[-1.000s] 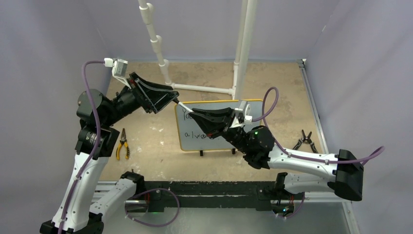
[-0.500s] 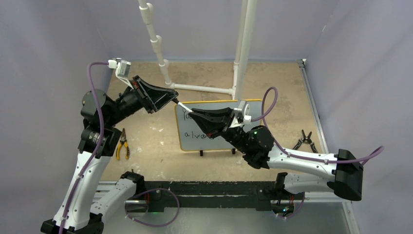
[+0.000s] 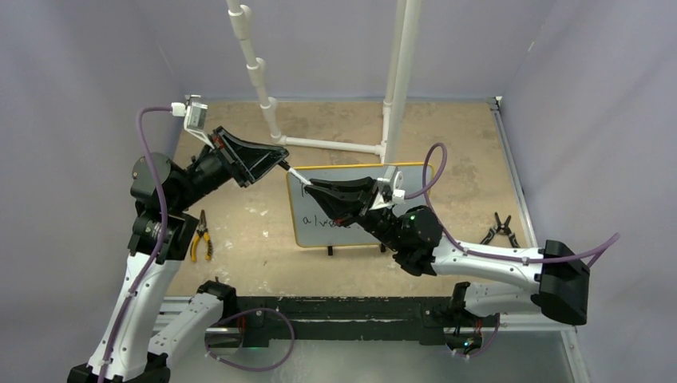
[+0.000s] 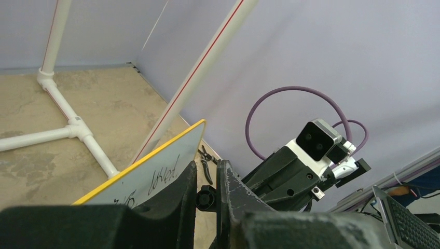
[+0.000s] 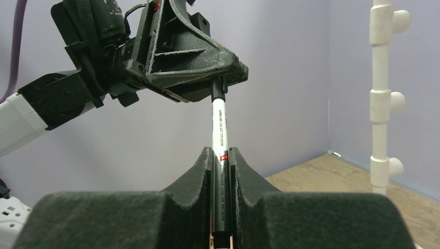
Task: Write a sentence on the whiteboard
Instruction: Insert the whiteboard marker without the cap into the pen cap.
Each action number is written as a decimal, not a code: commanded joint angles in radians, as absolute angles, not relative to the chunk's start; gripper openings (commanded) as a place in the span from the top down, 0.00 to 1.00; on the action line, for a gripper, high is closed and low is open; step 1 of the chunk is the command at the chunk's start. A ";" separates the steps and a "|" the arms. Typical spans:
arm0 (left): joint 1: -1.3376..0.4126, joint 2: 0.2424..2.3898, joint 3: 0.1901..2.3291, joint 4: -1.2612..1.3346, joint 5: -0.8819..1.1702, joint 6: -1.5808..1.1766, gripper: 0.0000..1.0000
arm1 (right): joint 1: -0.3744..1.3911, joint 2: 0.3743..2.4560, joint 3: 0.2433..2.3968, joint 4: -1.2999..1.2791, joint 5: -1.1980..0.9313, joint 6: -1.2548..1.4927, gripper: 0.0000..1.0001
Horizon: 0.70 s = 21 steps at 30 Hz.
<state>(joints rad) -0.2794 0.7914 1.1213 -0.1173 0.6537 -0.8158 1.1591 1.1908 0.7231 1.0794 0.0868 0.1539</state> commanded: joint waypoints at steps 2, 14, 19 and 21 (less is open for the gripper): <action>-0.286 0.768 1.062 -0.193 0.751 -0.744 1.00 | 1.154 1.215 0.766 1.212 0.147 0.144 1.00; -0.287 0.715 0.944 -0.189 0.824 -0.739 1.00 | 1.154 1.247 0.774 1.263 0.160 0.156 1.00; -0.287 0.694 0.913 -0.183 0.846 -0.745 1.00 | 1.154 1.254 0.778 1.272 0.165 0.155 1.00; -0.287 0.688 0.899 -0.170 0.854 -0.756 1.00 | 1.154 1.258 0.781 1.278 0.165 0.155 1.00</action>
